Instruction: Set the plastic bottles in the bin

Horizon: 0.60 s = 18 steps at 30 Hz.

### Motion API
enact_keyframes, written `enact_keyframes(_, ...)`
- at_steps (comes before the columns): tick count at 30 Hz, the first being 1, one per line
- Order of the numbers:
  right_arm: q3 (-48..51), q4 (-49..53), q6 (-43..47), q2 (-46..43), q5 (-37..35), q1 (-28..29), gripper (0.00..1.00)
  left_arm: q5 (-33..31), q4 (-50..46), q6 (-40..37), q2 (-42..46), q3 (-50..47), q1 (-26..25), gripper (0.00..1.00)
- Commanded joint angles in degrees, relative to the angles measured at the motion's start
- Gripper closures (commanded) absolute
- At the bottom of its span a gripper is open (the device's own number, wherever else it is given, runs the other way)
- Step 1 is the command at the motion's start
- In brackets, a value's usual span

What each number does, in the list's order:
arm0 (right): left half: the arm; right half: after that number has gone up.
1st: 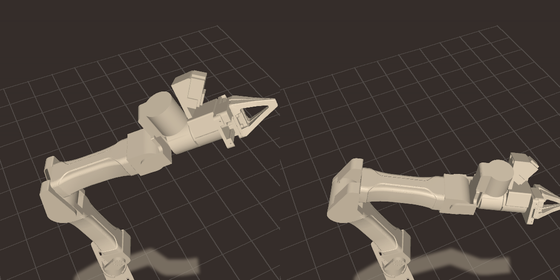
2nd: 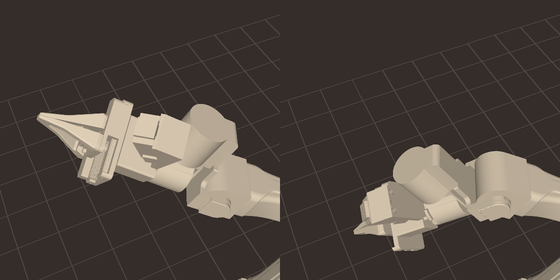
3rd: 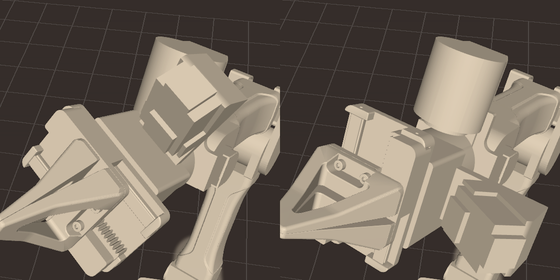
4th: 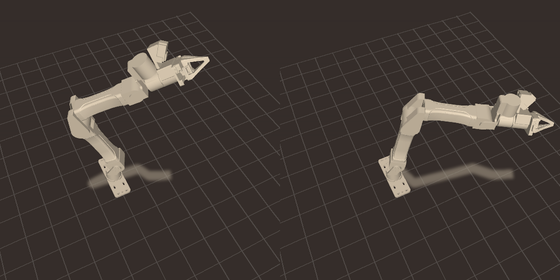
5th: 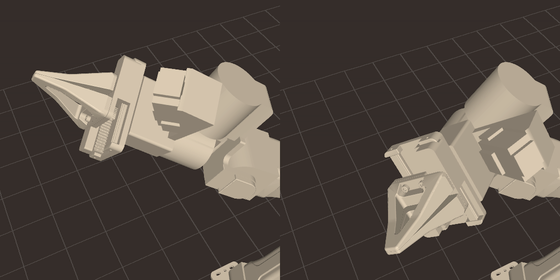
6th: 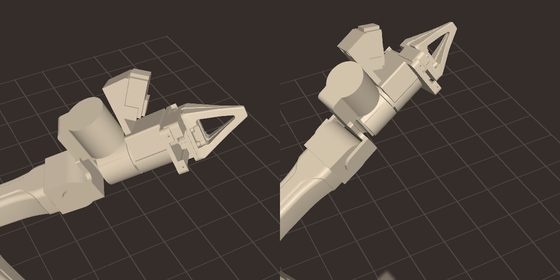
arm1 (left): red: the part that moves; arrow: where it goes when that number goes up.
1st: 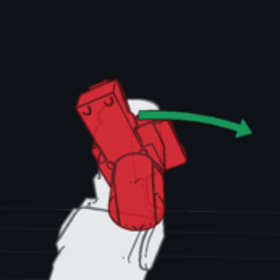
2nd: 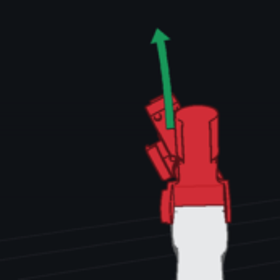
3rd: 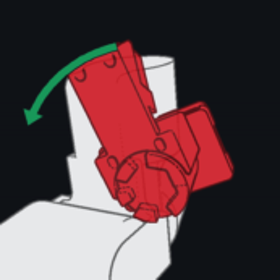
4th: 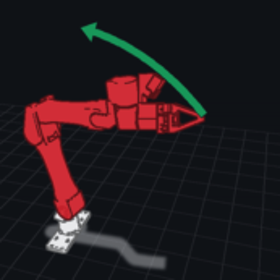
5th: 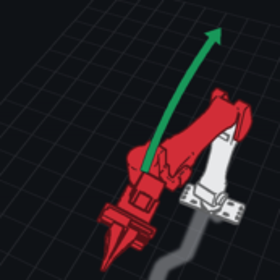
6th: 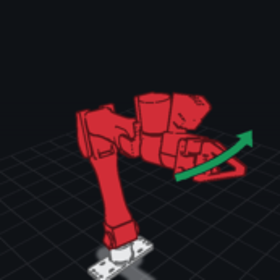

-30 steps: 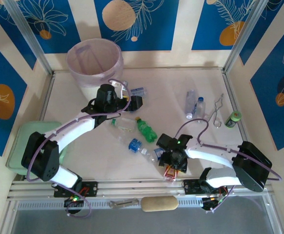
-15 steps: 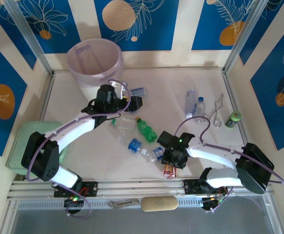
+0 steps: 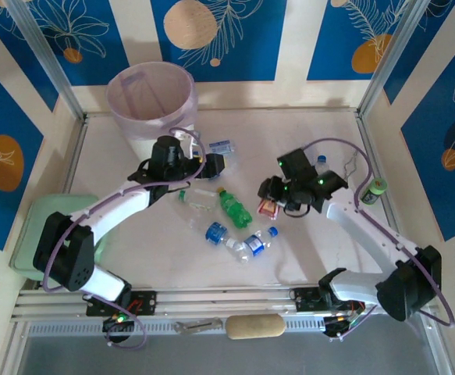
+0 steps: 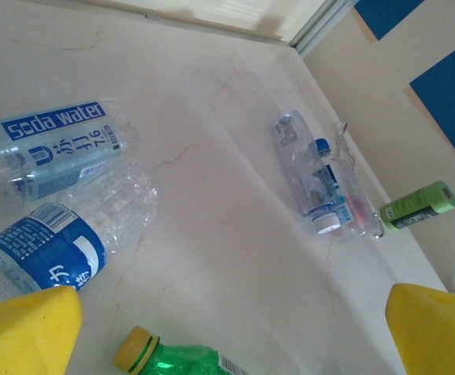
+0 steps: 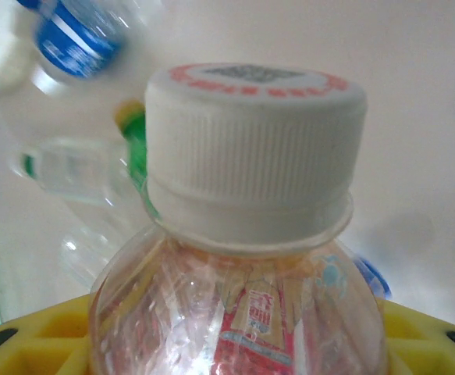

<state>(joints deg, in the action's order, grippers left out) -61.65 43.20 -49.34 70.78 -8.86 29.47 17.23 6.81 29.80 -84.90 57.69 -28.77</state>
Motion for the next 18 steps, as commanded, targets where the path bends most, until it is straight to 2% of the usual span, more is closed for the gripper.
enact_keyframes(1,-3.46,-7.84,5.78,4.59,3.93,-2.62,0.51,5.73,2.21,1.76,-0.57,1.81,0.56,0.00)
enact_keyframes(7,-6.56,-23.17,3.63,12.19,7.88,-5.13,0.51,11.85,4.88,4.58,-2.69,1.58,0.47,0.00)
enact_keyframes(12,-13.41,-26.22,6.88,18.13,9.29,-5.03,0.51,18.41,8.78,7.79,-4.51,1.55,0.30,0.00)
enact_keyframes(18,-16.84,-31.15,5.85,21.16,13.16,-4.48,0.52,20.69,10.57,9.26,-5.93,1.54,-0.74,0.00)
